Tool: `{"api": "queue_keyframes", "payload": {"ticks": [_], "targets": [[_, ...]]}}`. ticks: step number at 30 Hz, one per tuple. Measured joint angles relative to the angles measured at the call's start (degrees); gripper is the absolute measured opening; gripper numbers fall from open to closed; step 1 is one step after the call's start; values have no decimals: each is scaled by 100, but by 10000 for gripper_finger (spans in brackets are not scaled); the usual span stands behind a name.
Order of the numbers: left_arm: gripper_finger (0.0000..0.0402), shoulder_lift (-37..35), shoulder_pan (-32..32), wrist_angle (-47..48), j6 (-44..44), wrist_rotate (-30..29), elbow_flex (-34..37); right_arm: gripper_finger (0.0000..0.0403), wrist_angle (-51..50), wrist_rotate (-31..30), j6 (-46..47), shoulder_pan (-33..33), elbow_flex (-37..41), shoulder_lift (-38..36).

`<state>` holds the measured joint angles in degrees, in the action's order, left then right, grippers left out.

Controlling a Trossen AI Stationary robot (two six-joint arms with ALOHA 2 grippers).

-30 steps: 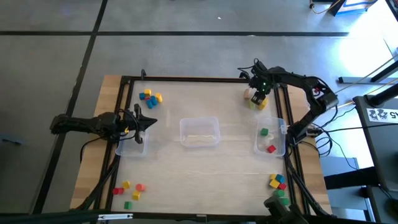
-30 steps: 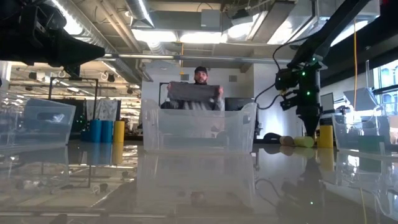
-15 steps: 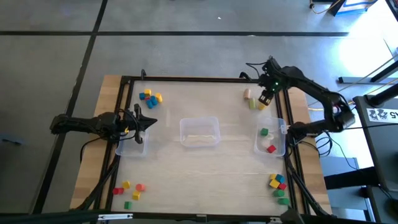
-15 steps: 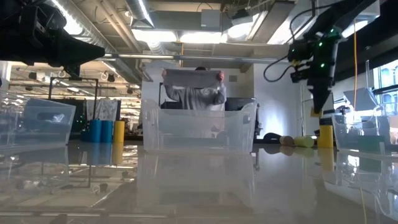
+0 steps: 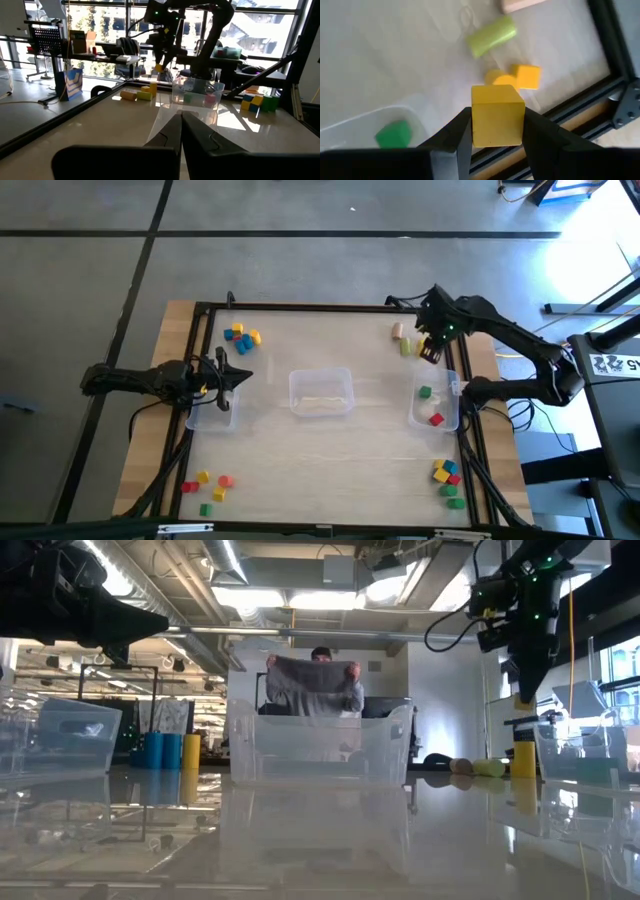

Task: Sort blocks by size
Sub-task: Put the yellow cube block into the right transparent bin

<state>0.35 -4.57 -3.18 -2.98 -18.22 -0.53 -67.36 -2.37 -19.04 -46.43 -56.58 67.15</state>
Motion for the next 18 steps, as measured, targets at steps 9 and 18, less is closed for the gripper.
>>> {"api": "queue_keyframes", "payload": {"ticks": [9, 18], "targets": [[5, 1, -1, 0, 0, 0, 0, 141, -523, 48, 632, 983, 0, -23], [5, 1, 1, 1, -2, 0, 2, 141, -789, 48, 1423, 2008, 0, -23]]}}
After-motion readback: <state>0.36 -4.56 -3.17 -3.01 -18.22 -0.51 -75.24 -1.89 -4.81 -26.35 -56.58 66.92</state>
